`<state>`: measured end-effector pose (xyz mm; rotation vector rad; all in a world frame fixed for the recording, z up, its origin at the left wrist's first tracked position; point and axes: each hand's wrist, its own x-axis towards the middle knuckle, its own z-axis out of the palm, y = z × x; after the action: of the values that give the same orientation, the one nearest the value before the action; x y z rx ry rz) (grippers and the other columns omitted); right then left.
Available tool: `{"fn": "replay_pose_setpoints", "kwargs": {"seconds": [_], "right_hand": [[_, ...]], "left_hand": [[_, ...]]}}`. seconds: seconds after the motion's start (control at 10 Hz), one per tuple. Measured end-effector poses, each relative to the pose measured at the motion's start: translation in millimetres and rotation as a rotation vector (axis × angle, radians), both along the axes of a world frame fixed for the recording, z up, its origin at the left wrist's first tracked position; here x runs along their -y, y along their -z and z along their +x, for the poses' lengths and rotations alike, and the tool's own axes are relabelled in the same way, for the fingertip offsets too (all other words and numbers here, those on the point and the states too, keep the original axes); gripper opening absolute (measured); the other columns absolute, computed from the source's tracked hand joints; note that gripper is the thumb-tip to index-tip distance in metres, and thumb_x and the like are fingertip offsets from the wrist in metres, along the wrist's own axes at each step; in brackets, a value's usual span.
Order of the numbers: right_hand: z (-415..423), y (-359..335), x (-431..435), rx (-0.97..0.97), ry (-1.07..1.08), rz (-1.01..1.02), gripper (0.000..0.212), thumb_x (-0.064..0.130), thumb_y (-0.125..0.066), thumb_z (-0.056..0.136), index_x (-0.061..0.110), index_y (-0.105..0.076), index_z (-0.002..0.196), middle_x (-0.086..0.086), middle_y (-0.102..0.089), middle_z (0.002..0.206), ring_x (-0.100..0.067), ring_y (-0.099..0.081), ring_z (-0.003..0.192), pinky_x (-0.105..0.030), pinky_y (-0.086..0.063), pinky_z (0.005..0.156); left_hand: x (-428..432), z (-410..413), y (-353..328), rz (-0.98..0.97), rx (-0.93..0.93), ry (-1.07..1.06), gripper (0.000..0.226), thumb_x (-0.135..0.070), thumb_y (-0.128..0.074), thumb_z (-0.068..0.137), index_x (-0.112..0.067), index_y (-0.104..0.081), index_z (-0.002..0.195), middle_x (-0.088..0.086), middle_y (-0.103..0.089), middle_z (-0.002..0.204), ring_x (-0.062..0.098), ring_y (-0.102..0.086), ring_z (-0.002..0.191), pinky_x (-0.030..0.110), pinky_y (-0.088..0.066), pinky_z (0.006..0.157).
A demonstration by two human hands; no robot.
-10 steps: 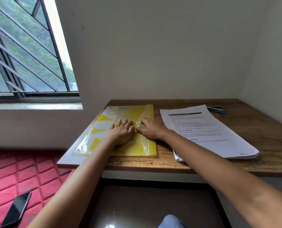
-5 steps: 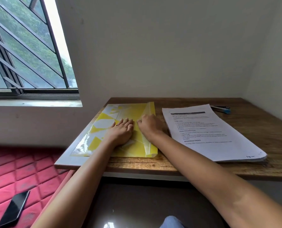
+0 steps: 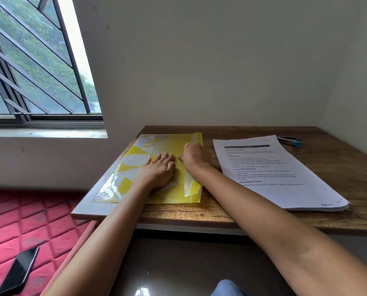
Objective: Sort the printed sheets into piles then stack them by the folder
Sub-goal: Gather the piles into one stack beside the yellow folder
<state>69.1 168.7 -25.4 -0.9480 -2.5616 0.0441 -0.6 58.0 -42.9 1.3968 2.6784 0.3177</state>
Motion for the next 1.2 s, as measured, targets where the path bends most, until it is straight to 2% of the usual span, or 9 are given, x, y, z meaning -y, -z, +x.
{"fn": "replay_pose_setpoints", "kwargs": {"seconds": [0.1,0.2,0.3,0.5,0.7,0.8,0.9,1.0,1.2], "right_hand": [[0,6,2,-0.022,0.01,0.081,0.021,0.01,-0.045,0.098,0.006,-0.064,0.105,-0.014,-0.066,0.105,-0.031,-0.065,0.096,-0.03,-0.042,0.065],[0,10,2,-0.09,0.002,0.045,0.026,0.013,-0.039,0.1,0.005,-0.063,0.106,-0.015,-0.065,0.106,-0.032,-0.064,0.096,-0.032,-0.043,0.066],[0,11,1,-0.154,0.028,-0.036,0.03,0.018,-0.035,0.101,0.006,-0.062,0.102,-0.015,-0.065,0.107,-0.032,-0.063,0.096,-0.032,-0.036,0.064],[6,9,-3,-0.227,0.062,-0.063,0.03,0.022,-0.041,0.1,0.003,-0.064,0.102,-0.015,-0.067,0.102,-0.03,-0.065,0.091,-0.034,-0.051,0.069],[9,4,-4,-0.254,0.036,-0.18,0.035,0.035,-0.049,0.097,0.006,-0.067,0.098,-0.012,-0.07,0.096,-0.027,-0.066,0.087,-0.027,-0.044,0.061],[15,-12,-12,-0.397,-0.01,-0.337,0.021,0.029,-0.058,0.091,0.009,-0.067,0.091,-0.008,-0.07,0.095,-0.025,-0.065,0.089,-0.026,-0.045,0.068],[37,-32,-29,-0.474,-0.012,-0.35,0.009,0.011,-0.06,0.087,0.008,-0.065,0.094,-0.008,-0.067,0.096,-0.023,-0.063,0.091,-0.025,-0.041,0.067],[68,-39,-50,-0.46,0.016,-0.349,0.024,0.002,-0.059,0.084,0.006,-0.06,0.107,-0.008,-0.062,0.103,-0.023,-0.059,0.094,-0.032,-0.05,0.075],[111,-17,-62,-0.126,-0.107,-0.368,0.036,0.015,-0.059,0.089,0.009,-0.06,0.124,-0.012,-0.059,0.129,-0.025,-0.054,0.119,-0.027,-0.041,0.095]], "left_hand": [[-1,0,0,-0.004,0.002,0.0,0.051,-0.034,-0.01,0.104,-0.024,-0.008,0.154,-0.003,0.0,0.162,0.011,0.001,0.148,0.033,0.005,0.119],[-1,0,0,-0.005,-0.001,-0.002,0.051,-0.034,-0.011,0.104,-0.024,-0.009,0.154,-0.003,0.0,0.162,0.011,0.0,0.149,0.033,0.004,0.119],[0,1,-1,0.0,0.0,-0.004,0.051,-0.033,-0.012,0.104,-0.023,-0.009,0.154,-0.002,-0.001,0.162,0.012,-0.001,0.149,0.034,0.003,0.12],[-1,0,1,-0.001,0.002,-0.005,0.052,-0.034,-0.011,0.104,-0.024,-0.009,0.154,-0.003,-0.001,0.162,0.012,-0.001,0.149,0.034,0.003,0.119],[2,2,0,0.02,0.0,-0.002,0.051,-0.036,-0.013,0.104,-0.025,-0.011,0.154,-0.004,-0.003,0.162,0.01,-0.002,0.148,0.033,0.002,0.12],[3,2,-1,0.024,-0.008,-0.004,0.052,-0.038,-0.013,0.104,-0.025,-0.012,0.154,-0.004,-0.004,0.162,0.011,-0.002,0.148,0.033,0.001,0.12],[3,3,-1,0.029,-0.005,-0.009,0.052,-0.04,-0.014,0.104,-0.025,-0.012,0.154,-0.003,-0.004,0.162,0.01,-0.002,0.148,0.033,0.001,0.12],[3,2,-1,0.026,-0.001,-0.012,0.053,-0.041,-0.014,0.104,-0.026,-0.012,0.154,-0.003,-0.004,0.162,0.01,-0.003,0.148,0.034,0.001,0.12],[2,2,-3,0.027,-0.009,-0.02,0.053,-0.043,-0.015,0.103,-0.025,-0.015,0.154,-0.002,-0.007,0.162,0.012,-0.005,0.148,0.035,0.0,0.12]]}}
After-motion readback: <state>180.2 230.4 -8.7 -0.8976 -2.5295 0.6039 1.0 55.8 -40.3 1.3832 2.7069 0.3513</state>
